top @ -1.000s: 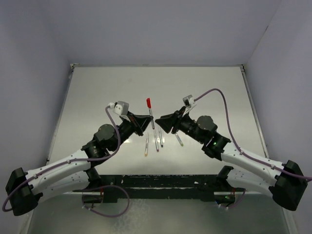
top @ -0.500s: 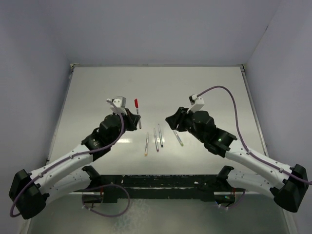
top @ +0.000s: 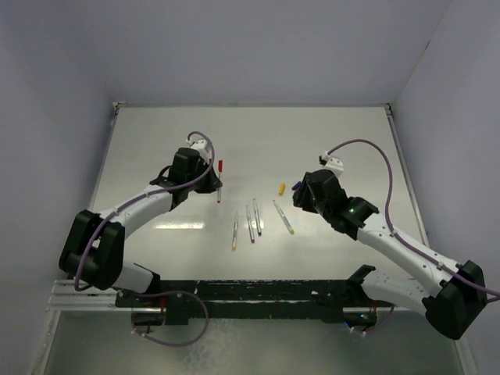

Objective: Insert the pens into the pen caps

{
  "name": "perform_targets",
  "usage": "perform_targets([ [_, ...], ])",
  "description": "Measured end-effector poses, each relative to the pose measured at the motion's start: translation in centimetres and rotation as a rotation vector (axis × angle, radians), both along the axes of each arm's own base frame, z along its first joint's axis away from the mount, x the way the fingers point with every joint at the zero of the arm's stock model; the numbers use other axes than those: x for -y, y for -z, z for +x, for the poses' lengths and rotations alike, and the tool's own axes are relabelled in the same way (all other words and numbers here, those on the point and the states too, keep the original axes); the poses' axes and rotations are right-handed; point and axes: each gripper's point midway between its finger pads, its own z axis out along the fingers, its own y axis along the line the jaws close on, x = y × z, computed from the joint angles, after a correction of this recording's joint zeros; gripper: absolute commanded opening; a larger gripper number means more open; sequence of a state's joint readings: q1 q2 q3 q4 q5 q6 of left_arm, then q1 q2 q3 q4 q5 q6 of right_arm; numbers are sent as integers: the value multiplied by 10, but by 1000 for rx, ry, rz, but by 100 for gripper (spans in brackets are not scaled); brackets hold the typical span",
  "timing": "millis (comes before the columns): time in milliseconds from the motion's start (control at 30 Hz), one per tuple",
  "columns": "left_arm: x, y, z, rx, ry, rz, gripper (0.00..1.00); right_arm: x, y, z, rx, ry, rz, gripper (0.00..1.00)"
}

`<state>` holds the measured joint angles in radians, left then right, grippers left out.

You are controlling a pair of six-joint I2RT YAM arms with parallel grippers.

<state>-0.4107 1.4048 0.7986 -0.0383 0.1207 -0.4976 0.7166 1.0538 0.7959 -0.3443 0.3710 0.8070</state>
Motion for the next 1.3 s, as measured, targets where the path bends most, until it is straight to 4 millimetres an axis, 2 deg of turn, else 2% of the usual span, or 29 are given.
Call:
perform_targets([
  [167, 2, 16, 8, -63, 44, 8, 0, 23, 7, 5, -19, 76, 28, 40],
  [300, 1, 27, 19, -103, 46, 19, 1, 21, 17, -4, -50, 59, 54, 35],
  [433, -1, 41, 19, -149, 42, 33, 1, 19, 20, -8, -58, 52, 78, 40],
  [667, -8, 66, 12, -235, 8, 68, 3, 15, 1, -6, 12, 40, 137, 49],
  [867, -13, 72, 12, -256, -34, 85, 8, 17, -19, -6, 73, 44, 185, 54],
  [967, -15, 74, 13, -259, -51, 90, 9, 19, -21, -6, 81, 51, 184, 50],
  [1100, -18, 82, 13, -277, -65, 104, 13, 23, -13, -5, 65, 64, 149, 46],
  [1300, -19, 84, 15, -276, -77, 111, 25, 26, -1, -2, 48, 59, 79, 39],
])
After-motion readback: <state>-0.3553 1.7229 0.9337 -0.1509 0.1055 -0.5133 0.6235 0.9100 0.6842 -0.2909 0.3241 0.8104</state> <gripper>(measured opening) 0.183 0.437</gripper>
